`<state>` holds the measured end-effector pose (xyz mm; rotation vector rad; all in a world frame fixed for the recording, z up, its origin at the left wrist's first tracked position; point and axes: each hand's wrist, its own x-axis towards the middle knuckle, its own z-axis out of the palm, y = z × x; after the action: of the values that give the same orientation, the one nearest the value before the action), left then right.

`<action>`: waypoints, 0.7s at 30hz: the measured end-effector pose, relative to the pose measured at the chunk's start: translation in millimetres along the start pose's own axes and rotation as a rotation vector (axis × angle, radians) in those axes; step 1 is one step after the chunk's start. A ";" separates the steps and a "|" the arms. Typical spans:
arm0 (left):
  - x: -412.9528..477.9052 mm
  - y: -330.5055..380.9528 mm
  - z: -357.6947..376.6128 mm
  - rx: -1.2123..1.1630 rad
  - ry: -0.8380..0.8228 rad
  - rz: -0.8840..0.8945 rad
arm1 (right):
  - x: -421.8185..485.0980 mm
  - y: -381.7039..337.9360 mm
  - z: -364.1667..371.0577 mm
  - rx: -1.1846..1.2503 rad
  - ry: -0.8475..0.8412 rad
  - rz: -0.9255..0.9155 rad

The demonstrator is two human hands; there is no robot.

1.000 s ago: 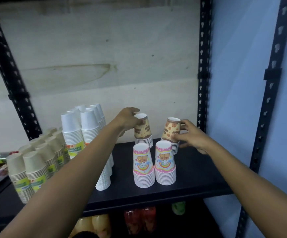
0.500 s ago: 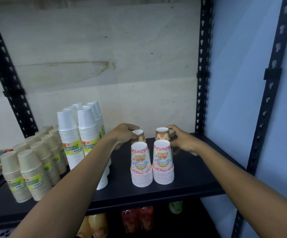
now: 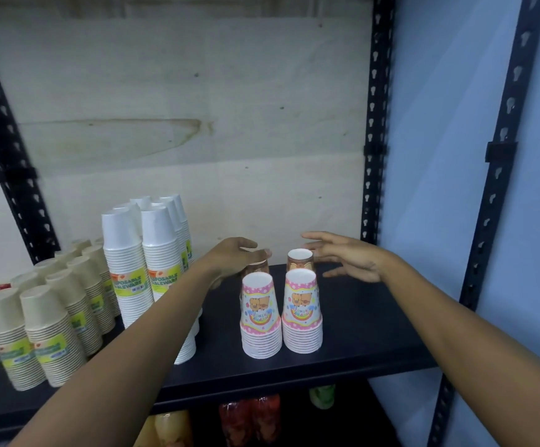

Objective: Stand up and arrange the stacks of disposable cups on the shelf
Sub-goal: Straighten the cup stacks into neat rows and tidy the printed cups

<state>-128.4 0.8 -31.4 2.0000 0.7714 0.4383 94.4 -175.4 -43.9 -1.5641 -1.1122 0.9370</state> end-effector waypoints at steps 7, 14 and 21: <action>-2.2 11.4 -7.6 0.346 0.070 0.148 | 4.4 -14.8 20.4 -0.128 -0.012 -0.018; -4.1 2.7 -11.3 0.233 0.062 0.196 | 6.8 -9.3 36.8 -0.111 0.054 -0.082; -4.4 6.8 -9.8 0.183 0.009 0.178 | 0.2 -9.0 31.2 -0.076 0.041 -0.084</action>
<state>-135.0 1.4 -20.4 2.2495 0.6610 0.4943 63.4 -165.8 -42.6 -1.5783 -1.1873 0.8114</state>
